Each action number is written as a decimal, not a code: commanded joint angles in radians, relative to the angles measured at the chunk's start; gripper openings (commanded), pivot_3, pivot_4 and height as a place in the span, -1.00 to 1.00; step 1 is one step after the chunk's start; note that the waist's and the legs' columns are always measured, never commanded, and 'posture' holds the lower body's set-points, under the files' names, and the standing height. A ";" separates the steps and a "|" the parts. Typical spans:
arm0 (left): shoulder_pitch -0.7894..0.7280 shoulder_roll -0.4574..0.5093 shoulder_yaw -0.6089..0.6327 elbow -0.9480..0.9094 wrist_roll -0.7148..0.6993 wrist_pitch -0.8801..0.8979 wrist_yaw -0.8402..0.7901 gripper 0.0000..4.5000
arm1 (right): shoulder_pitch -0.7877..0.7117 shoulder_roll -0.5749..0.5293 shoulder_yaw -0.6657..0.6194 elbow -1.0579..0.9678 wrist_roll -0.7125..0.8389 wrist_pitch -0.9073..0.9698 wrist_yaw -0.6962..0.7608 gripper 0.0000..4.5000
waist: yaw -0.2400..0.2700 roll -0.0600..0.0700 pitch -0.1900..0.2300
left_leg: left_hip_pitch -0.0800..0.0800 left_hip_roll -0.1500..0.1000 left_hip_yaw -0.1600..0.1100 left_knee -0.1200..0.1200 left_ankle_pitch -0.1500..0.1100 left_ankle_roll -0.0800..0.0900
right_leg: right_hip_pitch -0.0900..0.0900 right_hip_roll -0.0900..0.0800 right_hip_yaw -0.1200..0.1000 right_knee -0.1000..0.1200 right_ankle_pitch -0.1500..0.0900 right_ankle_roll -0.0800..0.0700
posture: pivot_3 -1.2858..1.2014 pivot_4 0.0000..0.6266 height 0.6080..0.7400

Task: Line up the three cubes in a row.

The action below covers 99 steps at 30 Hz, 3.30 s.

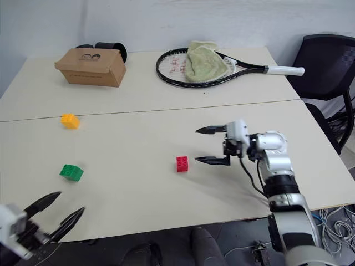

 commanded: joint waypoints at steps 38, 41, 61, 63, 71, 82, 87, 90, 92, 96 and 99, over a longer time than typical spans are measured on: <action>-0.527 0.206 -0.185 0.221 -0.048 0.347 0.285 0.34 | 0.252 -0.014 0.004 -0.193 0.114 -0.117 -0.001 1.00 | 0.008 -0.007 0.003 | 0.000 0.001 -0.001 0.004 0.001 -0.003 | 0.001 0.001 -0.002 0.004 0.001 0.001 | 0.03 -0.52 1.00; -0.535 0.215 -0.189 0.238 -0.040 0.348 0.273 -0.08 | 0.247 -0.025 -0.001 -0.221 0.113 -0.097 -0.022 1.00 | 0.009 -0.007 0.003 | 0.000 0.001 -0.001 0.004 0.001 -0.003 | 0.001 0.001 -0.002 0.005 0.001 0.001 | 0.03 -0.52 1.00; -0.998 0.419 -0.651 0.408 0.139 0.064 -0.374 -0.32 | 0.462 -0.225 -0.140 -0.515 0.174 0.099 -0.114 1.00 | 0.060 -0.004 0.003 | 0.000 -0.003 0.001 0.007 0.001 -0.002 | 0.002 0.001 -0.008 0.005 0.001 0.002 | 0.03 -0.52 1.00; -1.058 0.415 -0.703 0.486 0.174 0.017 -0.442 -0.32 | 0.469 -0.229 -0.145 -0.523 0.177 0.105 -0.115 1.00 | 0.052 -0.004 0.003 | 0.000 -0.003 0.002 0.007 0.001 -0.002 | 0.001 0.003 -0.008 0.005 0.001 0.002 | 0.03 -0.52 1.00; -1.279 0.284 -0.828 0.828 0.287 -0.184 -0.561 -0.32 | 0.503 -0.208 -0.144 -0.603 0.168 0.132 -0.172 1.00 | 0.059 -0.004 0.003 | -0.002 -0.001 0.001 0.011 0.000 -0.003 | -0.001 0.005 -0.008 0.007 0.001 0.002 | 0.03 -0.52 1.00; -1.371 0.171 -0.877 1.004 0.353 -0.280 -0.610 -0.32 | 0.551 -0.186 -0.125 -0.667 0.158 0.134 -0.230 1.00 | 0.061 -0.004 0.003 | -0.003 -0.002 0.001 0.013 -0.001 -0.001 | -0.002 0.003 -0.008 0.008 0.002 0.005 | 0.03 -0.52 1.00; -1.346 0.191 -0.834 0.969 0.335 -0.247 -0.579 0.23 | 0.539 -0.173 -0.116 -0.653 0.155 0.126 -0.229 1.00 | 0.060 -0.004 0.003 | -0.003 -0.001 0.001 0.013 -0.001 -0.001 | -0.002 0.003 -0.008 0.008 0.002 0.005 | 0.03 -0.52 1.00; -1.279 0.241 -0.763 0.888 0.302 -0.246 -0.544 0.62 | 0.519 -0.162 -0.108 -0.634 0.157 0.119 -0.221 1.00 | 0.055 -0.004 0.003 | -0.003 0.001 0.001 0.012 -0.001 -0.001 | -0.002 0.003 -0.007 0.008 0.002 0.005 | 0.03 -0.52 1.00; -1.207 0.287 -0.713 0.811 0.282 -0.229 -0.524 0.88 | 0.502 -0.153 -0.101 -0.621 0.158 0.115 -0.220 1.00 | 0.052 -0.004 0.003 | -0.003 0.003 0.001 0.012 -0.001 -0.001 | -0.002 0.003 -0.007 0.008 0.002 0.005 | 0.03 -0.52 1.00; -0.976 0.374 -0.543 0.611 0.210 -0.153 -0.448 0.88 | 0.461 -0.122 -0.089 -0.589 0.160 0.111 -0.226 1.00 | 0.052 -0.003 0.003 | -0.003 0.005 0.001 0.012 -0.001 -0.002 | -0.003 0.004 -0.006 0.009 0.002 0.004 | 0.03 -0.52 1.00; -0.779 0.401 -0.384 0.490 0.161 -0.075 -0.367 0.88 | 0.435 -0.087 -0.083 -0.569 0.171 0.115 -0.237 1.00 | 0.053 -0.004 0.003 | -0.003 0.004 0.001 0.012 -0.001 -0.001 | -0.002 0.002 -0.004 0.008 0.002 0.004 | 0.03 -0.52 1.00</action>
